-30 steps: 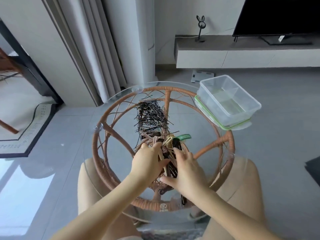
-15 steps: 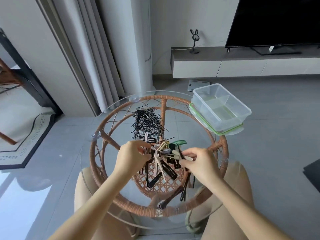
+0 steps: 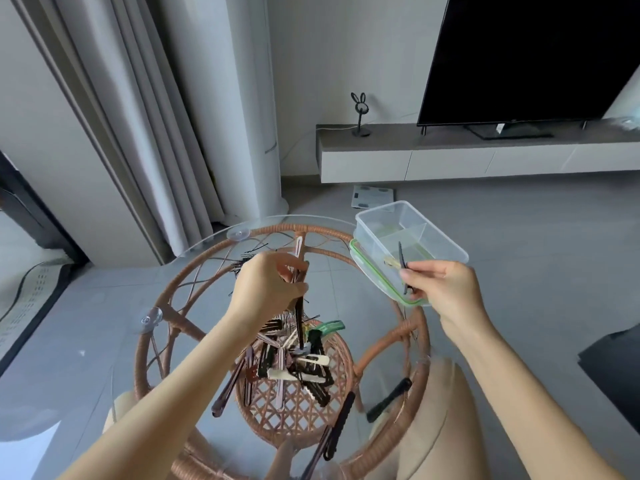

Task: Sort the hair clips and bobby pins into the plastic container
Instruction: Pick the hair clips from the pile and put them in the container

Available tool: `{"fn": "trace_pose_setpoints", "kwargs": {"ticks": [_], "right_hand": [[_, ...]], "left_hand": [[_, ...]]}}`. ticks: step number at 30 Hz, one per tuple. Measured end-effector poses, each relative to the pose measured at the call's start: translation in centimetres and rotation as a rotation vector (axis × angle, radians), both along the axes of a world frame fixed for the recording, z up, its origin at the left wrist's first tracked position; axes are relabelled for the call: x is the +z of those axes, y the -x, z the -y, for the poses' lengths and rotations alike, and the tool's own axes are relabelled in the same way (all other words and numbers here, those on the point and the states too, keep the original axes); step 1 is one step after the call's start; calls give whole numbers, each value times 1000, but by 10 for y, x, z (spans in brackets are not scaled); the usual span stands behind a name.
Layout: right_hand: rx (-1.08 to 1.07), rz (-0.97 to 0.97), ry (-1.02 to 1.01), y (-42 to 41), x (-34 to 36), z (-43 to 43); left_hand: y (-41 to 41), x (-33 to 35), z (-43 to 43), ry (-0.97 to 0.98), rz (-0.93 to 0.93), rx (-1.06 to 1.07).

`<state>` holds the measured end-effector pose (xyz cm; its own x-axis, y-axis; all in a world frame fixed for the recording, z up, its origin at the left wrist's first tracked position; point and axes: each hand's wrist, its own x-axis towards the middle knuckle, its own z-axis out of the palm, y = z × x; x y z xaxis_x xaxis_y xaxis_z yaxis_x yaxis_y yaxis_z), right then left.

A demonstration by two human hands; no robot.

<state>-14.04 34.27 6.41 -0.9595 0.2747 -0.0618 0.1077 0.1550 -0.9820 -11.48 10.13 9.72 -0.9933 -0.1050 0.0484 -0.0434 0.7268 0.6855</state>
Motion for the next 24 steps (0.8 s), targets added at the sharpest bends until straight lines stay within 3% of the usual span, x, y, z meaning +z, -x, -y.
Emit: {"fn": "trace_pose_setpoints", "kwargs": {"ticks": [4,10,15,24], "right_hand": [[-112,-21,-40,45,5,-25],[-23,112,-390,88,-6,-37],[-70,10,-653,87,-14,-50],[-56,-96,-682,66,-26,-69]], "left_hand": [[27,5,-14,-25,-3,-36],[72,16,-64,-76,-23,-157],[123,6,-129,-92,51,-283],[155,-20,-179,99,132,-447]]}}
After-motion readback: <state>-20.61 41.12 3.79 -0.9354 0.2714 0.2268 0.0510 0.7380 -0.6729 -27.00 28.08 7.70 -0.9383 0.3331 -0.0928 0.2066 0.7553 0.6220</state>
